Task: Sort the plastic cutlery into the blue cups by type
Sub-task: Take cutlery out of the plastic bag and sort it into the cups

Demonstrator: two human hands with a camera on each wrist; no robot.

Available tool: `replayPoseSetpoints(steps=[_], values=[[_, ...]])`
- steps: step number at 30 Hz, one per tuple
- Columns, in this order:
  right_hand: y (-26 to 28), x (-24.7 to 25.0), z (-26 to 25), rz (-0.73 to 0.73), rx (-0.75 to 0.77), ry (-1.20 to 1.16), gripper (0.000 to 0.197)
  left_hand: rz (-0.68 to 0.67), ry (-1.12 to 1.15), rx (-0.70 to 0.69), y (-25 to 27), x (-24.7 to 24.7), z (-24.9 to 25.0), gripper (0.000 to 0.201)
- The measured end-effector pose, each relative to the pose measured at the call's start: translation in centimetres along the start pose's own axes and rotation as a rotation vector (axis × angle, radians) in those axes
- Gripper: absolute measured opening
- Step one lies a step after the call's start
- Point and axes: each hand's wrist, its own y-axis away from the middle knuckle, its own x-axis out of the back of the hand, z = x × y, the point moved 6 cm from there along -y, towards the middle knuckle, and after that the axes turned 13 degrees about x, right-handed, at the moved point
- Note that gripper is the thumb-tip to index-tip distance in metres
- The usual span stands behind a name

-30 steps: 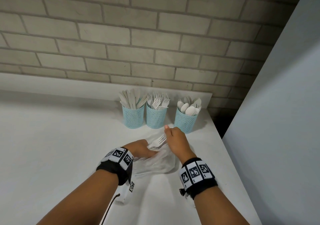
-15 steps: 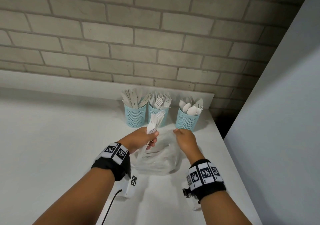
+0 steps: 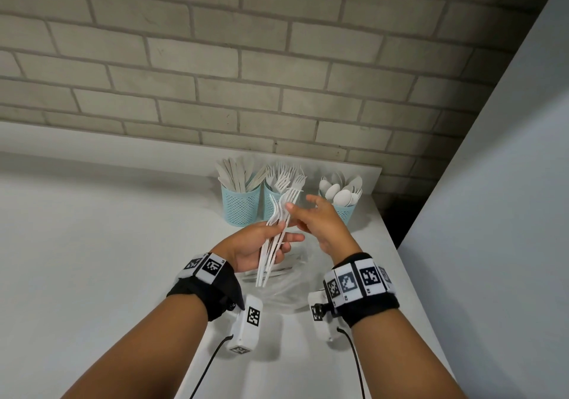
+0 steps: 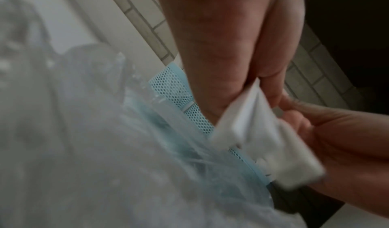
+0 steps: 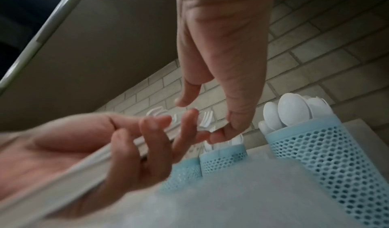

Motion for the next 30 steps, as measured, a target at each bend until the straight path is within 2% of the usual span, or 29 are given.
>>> replayPoseSetpoints(steps=[3, 10, 15, 20, 24, 26, 30], values=[[0.3, -0.7, 0.4, -0.059, 0.021, 0.005, 0.053, 0.005, 0.004, -0.014, -0.2, 0.1, -0.1, 0.025], [0.1, -0.7, 1.3, -0.032, 0.009, -0.027, 0.025, 0.045, 0.049, -0.044, -0.5, 0.7, -0.3, 0.026], [-0.5, -0.2, 1.4, 0.017, -0.012, 0.027, 0.018, 0.077, -0.001, -0.067, -0.5, 1.0, 0.0, 0.027], [-1.7, -0.1, -0.4, 0.036, 0.049, 0.111, 0.005, 0.120, -0.004, -0.107, -0.1, 1.5, 0.7, 0.026], [-3.1, -0.4, -2.5, 0.008, 0.106, 0.190, 0.012, 0.154, 0.027, -0.139, 0.1, 1.9, 1.4, 0.026], [-4.1, -0.2, -4.1, 0.063, 0.153, 0.202, 0.013, 0.181, 0.050, -0.166, 0.4, 2.5, 1.9, 0.026], [-6.2, 1.4, -8.2, 0.414, 0.377, -0.012, 0.023, 0.223, 0.159, -0.239, 1.0, 3.8, 2.8, 0.023]])
